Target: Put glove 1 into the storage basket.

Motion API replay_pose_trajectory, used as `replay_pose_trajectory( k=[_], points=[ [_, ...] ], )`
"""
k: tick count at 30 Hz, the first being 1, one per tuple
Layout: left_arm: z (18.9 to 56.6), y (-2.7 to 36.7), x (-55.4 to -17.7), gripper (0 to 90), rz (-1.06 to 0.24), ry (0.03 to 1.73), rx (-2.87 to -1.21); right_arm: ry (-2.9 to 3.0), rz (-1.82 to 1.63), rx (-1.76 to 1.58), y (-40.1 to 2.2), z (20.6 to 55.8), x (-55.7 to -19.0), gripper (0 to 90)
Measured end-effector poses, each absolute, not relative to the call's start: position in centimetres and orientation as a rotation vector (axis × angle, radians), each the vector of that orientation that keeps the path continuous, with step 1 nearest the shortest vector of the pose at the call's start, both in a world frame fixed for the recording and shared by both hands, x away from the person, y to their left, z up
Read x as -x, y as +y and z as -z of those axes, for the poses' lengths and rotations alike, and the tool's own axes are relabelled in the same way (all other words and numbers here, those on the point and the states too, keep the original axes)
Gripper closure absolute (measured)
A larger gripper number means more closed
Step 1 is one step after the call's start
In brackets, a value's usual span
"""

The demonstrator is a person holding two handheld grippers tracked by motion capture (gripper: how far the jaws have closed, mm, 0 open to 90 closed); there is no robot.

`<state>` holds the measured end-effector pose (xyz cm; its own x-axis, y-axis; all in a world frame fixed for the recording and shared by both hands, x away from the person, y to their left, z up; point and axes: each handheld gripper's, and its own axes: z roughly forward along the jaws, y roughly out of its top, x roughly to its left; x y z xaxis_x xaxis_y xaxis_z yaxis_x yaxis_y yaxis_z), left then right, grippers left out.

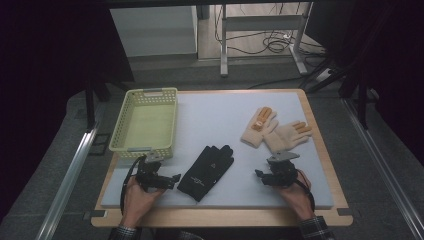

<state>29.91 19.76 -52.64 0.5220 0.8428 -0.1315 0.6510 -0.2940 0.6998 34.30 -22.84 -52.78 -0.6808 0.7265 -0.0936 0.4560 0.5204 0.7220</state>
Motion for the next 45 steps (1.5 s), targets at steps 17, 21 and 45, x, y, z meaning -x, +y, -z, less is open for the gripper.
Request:
replay_pose_trajectory(
  k=[17,21,45],
  points=[
    [50.6,10.4,-30.5,0.0,-0.278,1.024,-2.161,2.365,-1.008,-1.046,-23.9,53.2,-35.0,27.0],
    [51.6,8.9,-31.2,0.0,-0.299,1.054,-2.205,2.364,-1.009,-1.045,-23.9,53.2,-35.0,27.0],
    [53.3,8.3,-30.8,1.2,-0.315,1.093,-2.35,2.363,-1.009,-1.044,-23.9,53.2,-35.0,26.9]
  ],
)
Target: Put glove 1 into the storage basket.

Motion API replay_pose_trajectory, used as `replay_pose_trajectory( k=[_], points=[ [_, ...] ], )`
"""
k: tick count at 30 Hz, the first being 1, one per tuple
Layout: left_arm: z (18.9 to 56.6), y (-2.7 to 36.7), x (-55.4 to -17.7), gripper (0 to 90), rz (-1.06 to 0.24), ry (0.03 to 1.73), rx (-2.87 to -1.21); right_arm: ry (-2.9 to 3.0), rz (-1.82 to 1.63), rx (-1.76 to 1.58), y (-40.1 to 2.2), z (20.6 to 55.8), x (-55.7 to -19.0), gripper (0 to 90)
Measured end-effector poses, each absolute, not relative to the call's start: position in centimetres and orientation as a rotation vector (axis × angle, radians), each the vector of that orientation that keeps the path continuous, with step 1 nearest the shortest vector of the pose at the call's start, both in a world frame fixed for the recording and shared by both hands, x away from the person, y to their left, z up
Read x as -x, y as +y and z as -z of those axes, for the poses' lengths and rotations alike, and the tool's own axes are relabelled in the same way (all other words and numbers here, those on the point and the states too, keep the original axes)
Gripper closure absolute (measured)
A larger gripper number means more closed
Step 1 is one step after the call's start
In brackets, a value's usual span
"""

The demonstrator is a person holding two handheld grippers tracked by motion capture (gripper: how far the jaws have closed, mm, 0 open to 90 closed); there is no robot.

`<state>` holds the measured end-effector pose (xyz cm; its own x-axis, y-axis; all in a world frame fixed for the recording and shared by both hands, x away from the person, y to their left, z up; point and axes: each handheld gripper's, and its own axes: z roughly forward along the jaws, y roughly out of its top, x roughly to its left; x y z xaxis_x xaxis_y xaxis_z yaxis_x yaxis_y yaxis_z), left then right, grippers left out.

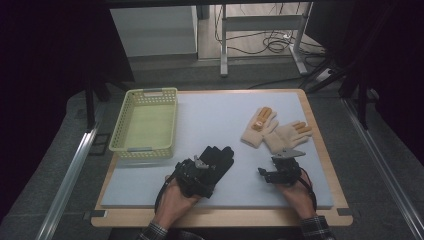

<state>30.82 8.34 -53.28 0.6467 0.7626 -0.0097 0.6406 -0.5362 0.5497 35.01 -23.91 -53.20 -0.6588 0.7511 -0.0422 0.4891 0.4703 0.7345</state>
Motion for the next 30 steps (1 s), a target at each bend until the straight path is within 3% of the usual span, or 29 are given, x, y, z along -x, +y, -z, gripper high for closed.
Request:
replay_pose_trajectory(
  k=[1,8,14,19,25,30],
  points=[
    [53.2,8.3,-30.9,1.2,-0.312,1.099,-2.353,2.363,-1.009,-1.044,-23.9,53.2,-35.0,26.9],
    [52.4,9.4,-31.2,34.6,-0.315,1.135,-2.322,2.362,-1.008,-1.043,-23.9,53.2,-35.0,26.9],
    [52.1,9.5,-31.5,55.2,-0.327,1.127,-2.336,2.362,-1.007,-1.042,-23.9,53.2,-35.0,26.9],
    [52.2,10.1,-31.5,63.5,-0.304,1.121,-2.298,2.362,-1.006,-1.042,-23.9,53.2,-35.0,26.9],
    [52.0,10.6,-31.9,64.6,-0.241,1.167,-2.253,2.362,-1.005,-1.042,-23.9,53.2,-35.0,26.9],
    [51.6,10.6,-31.8,64.6,-0.263,1.154,-2.247,2.362,-1.005,-1.042,-23.9,53.2,-35.0,26.8]
  ],
)
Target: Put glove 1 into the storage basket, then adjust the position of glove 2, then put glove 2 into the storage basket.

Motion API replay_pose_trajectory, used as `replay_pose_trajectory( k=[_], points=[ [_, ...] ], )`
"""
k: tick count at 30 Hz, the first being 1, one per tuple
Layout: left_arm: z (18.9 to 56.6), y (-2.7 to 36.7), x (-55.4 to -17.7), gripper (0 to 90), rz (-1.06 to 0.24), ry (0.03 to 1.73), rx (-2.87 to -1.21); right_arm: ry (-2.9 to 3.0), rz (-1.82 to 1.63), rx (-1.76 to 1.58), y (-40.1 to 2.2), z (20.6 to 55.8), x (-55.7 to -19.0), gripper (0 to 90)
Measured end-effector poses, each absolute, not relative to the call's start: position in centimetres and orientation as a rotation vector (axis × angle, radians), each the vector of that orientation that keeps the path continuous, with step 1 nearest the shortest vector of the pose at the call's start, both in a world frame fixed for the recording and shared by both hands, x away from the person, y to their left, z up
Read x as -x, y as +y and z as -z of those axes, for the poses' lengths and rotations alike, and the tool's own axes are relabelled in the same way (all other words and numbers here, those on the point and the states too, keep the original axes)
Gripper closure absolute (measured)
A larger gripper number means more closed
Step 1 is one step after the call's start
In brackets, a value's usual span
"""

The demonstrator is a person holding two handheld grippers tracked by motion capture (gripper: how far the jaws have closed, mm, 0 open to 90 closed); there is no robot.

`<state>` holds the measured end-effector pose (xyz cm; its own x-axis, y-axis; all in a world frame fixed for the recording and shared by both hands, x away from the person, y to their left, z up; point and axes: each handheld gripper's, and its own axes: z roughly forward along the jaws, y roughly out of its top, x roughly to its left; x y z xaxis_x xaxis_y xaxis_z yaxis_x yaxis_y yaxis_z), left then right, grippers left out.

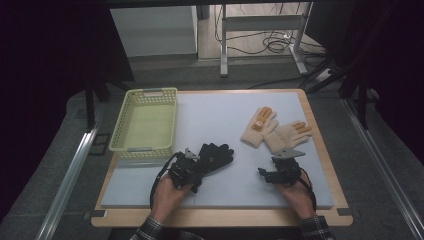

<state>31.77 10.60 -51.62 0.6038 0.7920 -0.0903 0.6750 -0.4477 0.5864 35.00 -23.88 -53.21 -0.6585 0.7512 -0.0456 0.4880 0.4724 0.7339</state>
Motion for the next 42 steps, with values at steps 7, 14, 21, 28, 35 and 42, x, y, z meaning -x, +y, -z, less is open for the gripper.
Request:
replay_pose_trajectory(
  k=[7,14,21,28,35,42],
  points=[
    [50.2,10.5,-32.3,64.6,-0.267,1.146,-2.234,2.362,-1.005,-1.042,-23.9,53.2,-35.0,26.8],
    [48.2,10.6,-32.8,64.4,-0.28,1.138,-2.208,2.36,-1.004,-1.041,-23.9,53.2,-35.0,26.7],
    [46.4,10.8,-33.8,64.2,-0.287,1.145,-2.191,2.361,-1.004,-1.04,-23.9,53.2,-35.0,26.7],
    [44.8,11.9,-34.9,64.2,-0.294,1.169,-2.163,2.36,-1.005,-1.039,-23.9,53.2,-35.0,26.7],
    [43.4,12.9,-35.6,64.2,-0.318,1.191,-2.145,2.36,-1.005,-1.039,-23.9,53.2,-35.0,26.7],
    [42.2,14.2,-36.3,64.0,-0.335,1.223,-2.125,2.361,-1.005,-1.04,-23.9,53.2,-35.0,26.7]
  ],
)
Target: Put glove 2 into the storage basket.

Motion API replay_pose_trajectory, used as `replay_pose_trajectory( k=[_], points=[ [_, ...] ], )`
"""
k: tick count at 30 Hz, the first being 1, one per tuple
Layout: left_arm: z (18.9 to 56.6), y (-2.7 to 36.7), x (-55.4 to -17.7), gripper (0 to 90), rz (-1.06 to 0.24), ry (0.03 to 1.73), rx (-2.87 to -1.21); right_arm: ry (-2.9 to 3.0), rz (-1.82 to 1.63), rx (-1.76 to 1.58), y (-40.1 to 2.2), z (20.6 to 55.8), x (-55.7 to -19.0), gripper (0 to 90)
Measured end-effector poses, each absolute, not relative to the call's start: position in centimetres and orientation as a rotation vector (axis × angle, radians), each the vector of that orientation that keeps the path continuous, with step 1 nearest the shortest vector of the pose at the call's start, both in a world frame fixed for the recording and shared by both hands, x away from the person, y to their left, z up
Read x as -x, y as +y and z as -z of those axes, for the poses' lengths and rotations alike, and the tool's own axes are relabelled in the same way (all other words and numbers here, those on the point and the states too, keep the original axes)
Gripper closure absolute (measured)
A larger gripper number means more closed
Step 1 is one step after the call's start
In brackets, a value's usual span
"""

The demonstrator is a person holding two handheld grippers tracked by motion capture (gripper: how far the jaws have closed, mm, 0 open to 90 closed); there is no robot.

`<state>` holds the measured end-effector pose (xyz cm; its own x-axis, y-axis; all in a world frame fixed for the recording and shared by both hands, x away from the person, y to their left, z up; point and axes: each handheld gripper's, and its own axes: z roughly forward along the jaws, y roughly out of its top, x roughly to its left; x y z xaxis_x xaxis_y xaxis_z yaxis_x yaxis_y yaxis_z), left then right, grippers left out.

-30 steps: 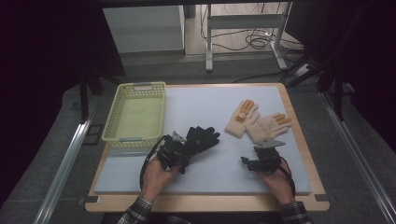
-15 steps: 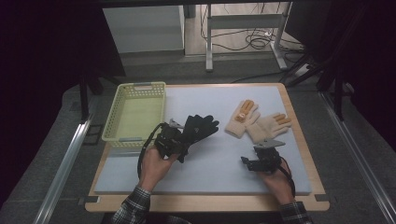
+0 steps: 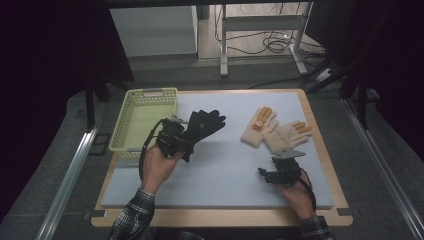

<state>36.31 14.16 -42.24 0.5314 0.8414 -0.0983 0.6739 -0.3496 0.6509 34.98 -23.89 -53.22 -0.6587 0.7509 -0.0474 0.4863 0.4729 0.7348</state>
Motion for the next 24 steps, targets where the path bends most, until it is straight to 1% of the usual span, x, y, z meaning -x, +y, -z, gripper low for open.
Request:
replay_pose_trajectory(
  k=[5,11,17,20,24],
  points=[
    [41.4,15.8,-37.1,63.9,-0.365,1.27,-2.1,2.36,-1.005,-1.04,-23.9,53.2,-35.0,26.7],
    [40.4,18.8,-38.0,63.7,-0.439,1.363,-2.047,2.36,-1.005,-1.038,-23.9,53.2,-35.0,26.7],
    [40.2,21.0,-38.7,63.4,-0.486,1.434,-2.016,2.36,-1.005,-1.037,-23.9,53.2,-35.0,26.7],
    [40.5,22.9,-39.6,63.2,-0.515,1.502,-1.989,2.359,-1.005,-1.037,-23.9,53.2,-35.0,26.7],
    [41.1,24.4,-40.4,63.0,-0.533,1.56,-1.966,2.357,-1.009,-1.037,-23.9,53.3,-35.0,26.7]
  ],
)
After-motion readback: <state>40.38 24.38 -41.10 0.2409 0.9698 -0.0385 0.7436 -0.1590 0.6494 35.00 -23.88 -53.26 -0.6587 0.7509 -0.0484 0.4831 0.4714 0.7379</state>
